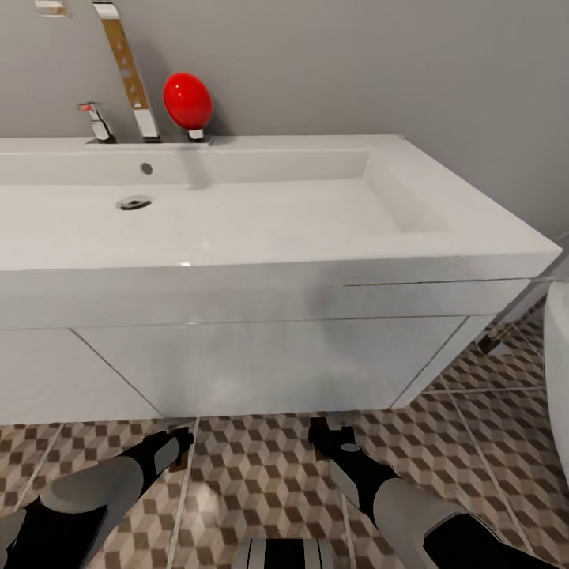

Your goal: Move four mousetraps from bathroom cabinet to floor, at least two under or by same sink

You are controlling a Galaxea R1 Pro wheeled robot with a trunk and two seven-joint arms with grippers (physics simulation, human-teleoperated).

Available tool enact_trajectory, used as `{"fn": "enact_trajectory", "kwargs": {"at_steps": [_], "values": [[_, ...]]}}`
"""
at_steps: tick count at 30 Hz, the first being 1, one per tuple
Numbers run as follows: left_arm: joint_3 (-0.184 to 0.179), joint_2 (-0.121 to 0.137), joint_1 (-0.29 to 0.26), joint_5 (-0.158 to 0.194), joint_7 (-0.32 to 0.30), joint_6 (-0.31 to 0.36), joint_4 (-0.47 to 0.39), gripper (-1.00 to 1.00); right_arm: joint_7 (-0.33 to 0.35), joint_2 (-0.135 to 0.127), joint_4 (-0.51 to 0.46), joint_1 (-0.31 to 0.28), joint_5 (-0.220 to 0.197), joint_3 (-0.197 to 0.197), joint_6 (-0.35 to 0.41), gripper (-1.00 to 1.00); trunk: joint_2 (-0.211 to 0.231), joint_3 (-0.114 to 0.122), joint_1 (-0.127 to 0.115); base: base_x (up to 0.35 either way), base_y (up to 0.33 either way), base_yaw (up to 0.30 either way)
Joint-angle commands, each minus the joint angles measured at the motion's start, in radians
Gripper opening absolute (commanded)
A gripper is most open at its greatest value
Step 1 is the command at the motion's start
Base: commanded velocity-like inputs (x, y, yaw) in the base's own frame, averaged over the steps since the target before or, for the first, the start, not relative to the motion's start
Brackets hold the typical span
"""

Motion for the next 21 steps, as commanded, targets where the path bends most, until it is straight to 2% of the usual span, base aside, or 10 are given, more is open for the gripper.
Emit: {"fn": "enact_trajectory", "kwargs": {"at_steps": [1,8,21], "values": [[-0.009,0.000,-0.001,0.003,0.007,0.005,0.000,-1.00,-0.002,0.000,0.002,-0.001,-0.014,0.008,-0.005,-1.00,0.000,-0.001,0.000,0.326,0.000,0.000],[-0.008,-0.002,-0.001,0.003,0.008,0.005,-0.002,-1.00,-0.004,0.000,0.008,-0.001,-0.017,0.008,-0.003,-1.00,0.000,-0.001,0.000,0.244,0.000,0.000],[-0.006,-0.004,-0.001,0.004,0.007,0.005,-0.006,-1.00,-0.005,0.000,0.009,-0.001,-0.016,0.008,-0.003,-1.00,0.000,-0.001,0.000,0.015,0.000,0.000]]}}
